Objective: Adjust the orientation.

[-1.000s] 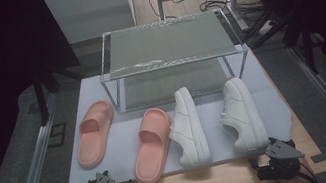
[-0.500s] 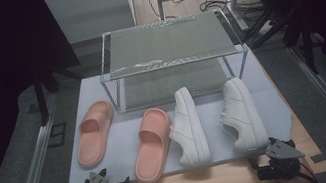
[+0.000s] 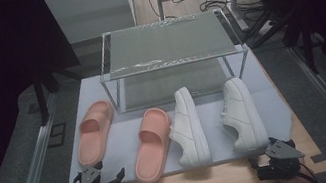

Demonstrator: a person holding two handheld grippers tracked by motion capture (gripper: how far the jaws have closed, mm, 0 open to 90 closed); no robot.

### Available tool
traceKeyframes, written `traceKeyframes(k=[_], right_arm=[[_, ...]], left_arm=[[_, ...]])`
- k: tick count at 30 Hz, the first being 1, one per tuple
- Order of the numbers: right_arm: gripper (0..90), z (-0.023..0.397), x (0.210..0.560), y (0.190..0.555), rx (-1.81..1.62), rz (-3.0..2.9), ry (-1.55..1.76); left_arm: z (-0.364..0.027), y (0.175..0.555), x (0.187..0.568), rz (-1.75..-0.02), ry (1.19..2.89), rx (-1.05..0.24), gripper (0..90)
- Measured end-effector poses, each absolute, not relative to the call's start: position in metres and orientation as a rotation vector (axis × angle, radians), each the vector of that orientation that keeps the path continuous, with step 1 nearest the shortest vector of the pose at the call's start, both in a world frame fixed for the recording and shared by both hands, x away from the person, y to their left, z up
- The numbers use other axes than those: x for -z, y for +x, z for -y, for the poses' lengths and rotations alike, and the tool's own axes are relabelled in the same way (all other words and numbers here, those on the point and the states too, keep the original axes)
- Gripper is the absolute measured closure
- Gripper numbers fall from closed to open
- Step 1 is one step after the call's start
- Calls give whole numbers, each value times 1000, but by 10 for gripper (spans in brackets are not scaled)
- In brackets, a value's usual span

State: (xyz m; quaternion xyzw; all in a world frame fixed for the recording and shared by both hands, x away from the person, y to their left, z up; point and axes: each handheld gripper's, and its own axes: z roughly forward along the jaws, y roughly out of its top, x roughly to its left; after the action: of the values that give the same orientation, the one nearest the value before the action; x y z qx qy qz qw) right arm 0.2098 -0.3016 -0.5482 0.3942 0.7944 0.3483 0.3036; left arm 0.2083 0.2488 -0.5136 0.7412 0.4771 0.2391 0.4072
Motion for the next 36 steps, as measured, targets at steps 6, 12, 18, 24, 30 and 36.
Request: traceKeyframes(k=[6, 12, 18, 24, 30, 36], right_arm=[[0, 302, 548, 210, -923, -2106, 1045], [0, 302, 548, 210, -925, -2108, 1046], [0, 302, 548, 210, -923, -2107, 1044], [0, 302, 548, 210, -923, -2107, 1044], [0, 302, 548, 210, -924, -2108, 1043], [0, 302, 548, 210, -925, -2108, 1042]], left_arm=[[-251, 214, 513, -1225, 1857, -595, 165], [-254, 223, 507, -1219, 1854, -595, 193], [-256, 231, 503, -1218, 1845, -588, 219], [-258, 241, 498, -1238, 1828, -558, 250], [-260, 254, 494, -1262, 1830, -560, 295], [-263, 263, 489, -1274, 1826, -587, 351]])
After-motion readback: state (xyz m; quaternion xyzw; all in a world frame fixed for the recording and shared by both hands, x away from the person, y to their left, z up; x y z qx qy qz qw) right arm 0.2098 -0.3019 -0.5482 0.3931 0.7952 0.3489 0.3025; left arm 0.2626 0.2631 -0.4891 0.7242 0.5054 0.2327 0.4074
